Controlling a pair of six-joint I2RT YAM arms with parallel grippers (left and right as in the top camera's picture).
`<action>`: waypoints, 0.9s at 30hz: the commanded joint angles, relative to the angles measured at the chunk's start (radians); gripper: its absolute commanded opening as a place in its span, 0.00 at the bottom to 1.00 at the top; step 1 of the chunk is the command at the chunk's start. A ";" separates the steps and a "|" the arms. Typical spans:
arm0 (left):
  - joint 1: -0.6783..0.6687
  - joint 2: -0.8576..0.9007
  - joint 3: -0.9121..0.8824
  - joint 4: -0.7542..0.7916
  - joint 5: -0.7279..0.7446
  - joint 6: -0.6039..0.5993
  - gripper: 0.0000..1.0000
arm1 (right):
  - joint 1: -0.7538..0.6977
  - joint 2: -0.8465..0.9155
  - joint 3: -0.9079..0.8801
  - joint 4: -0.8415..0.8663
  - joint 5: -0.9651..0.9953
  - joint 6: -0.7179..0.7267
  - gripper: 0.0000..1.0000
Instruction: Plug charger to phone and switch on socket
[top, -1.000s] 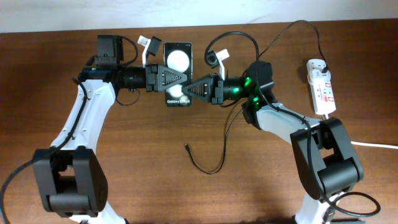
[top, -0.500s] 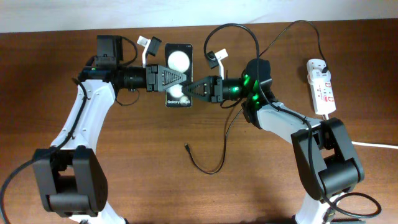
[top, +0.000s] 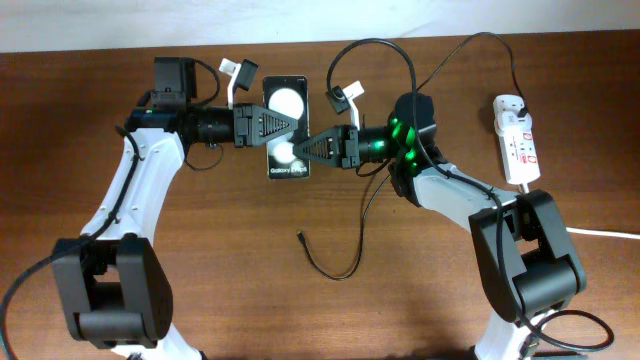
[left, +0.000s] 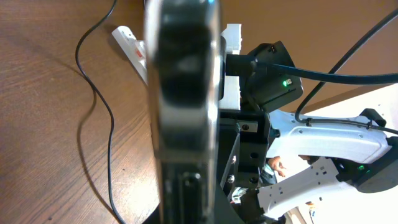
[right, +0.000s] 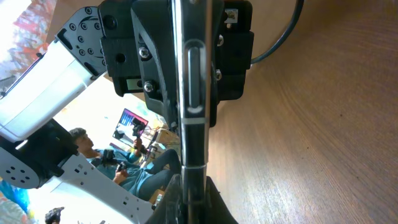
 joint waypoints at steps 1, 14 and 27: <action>0.003 -0.032 0.010 0.007 0.040 0.016 0.00 | 0.005 -0.003 -0.002 -0.019 -0.002 0.010 0.04; 0.002 -0.032 0.010 -0.016 0.016 0.015 0.09 | 0.005 -0.003 -0.002 -0.019 0.090 0.013 0.04; 0.006 -0.032 0.010 -0.169 -0.609 0.002 0.00 | -0.029 -0.003 -0.003 -0.111 0.035 -0.019 0.82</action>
